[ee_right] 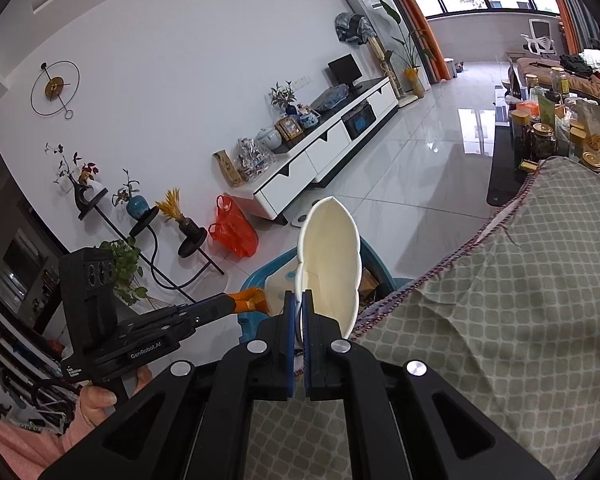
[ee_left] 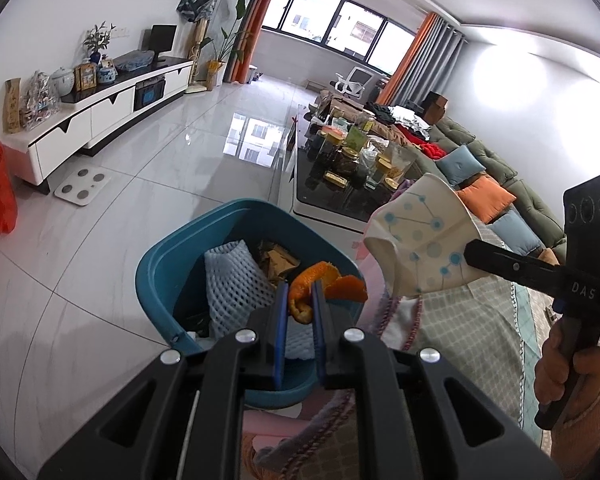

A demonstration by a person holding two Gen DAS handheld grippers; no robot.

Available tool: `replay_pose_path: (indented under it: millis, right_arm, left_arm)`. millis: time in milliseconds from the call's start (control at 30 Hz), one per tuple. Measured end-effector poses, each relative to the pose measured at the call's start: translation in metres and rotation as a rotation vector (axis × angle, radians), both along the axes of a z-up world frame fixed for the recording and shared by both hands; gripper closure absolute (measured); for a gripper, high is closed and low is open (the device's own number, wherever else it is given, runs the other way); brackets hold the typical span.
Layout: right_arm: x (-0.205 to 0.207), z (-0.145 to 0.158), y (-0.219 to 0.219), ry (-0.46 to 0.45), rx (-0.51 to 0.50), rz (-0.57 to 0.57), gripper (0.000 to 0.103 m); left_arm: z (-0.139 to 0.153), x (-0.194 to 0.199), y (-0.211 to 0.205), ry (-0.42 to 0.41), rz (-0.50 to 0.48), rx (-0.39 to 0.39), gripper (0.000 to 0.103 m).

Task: Collect trash
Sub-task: 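Carry the orange peel and paper cup toward the teal bin with both tools, then open both tools to drop the orange peel and paper cup into the bin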

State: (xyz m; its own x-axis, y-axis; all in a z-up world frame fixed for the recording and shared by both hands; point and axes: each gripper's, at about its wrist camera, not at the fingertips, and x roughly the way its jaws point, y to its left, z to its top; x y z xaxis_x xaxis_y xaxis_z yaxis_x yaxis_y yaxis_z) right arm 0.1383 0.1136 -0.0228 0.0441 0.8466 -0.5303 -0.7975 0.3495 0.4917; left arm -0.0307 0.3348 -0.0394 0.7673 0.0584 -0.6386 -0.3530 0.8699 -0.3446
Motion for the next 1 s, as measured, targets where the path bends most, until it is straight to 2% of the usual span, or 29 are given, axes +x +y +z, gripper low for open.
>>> replay_pose_path:
  millis: [633,800,900,1000]
  right_arm:
    - [-0.003,-0.028,0.063,0.0,-0.143,0.011,0.099]
    - [-0.004,-0.034,0.072,-0.007,-0.175,0.02,0.094]
    - [-0.005,-0.036,0.074,-0.007,-0.18,0.017,0.086]
    - [-0.005,-0.035,0.069,-0.003,-0.172,0.014,0.084]
  left_arm:
    - [-0.036,0.018,0.02,0.092,0.05,-0.019,0.09]
    - [-0.047,0.023,0.026,0.113,0.071,-0.035,0.088]
    - [-0.054,0.025,0.03,0.119,0.077,-0.048,0.083]
    - [-0.053,0.023,0.031,0.111,0.093,-0.044,0.072]
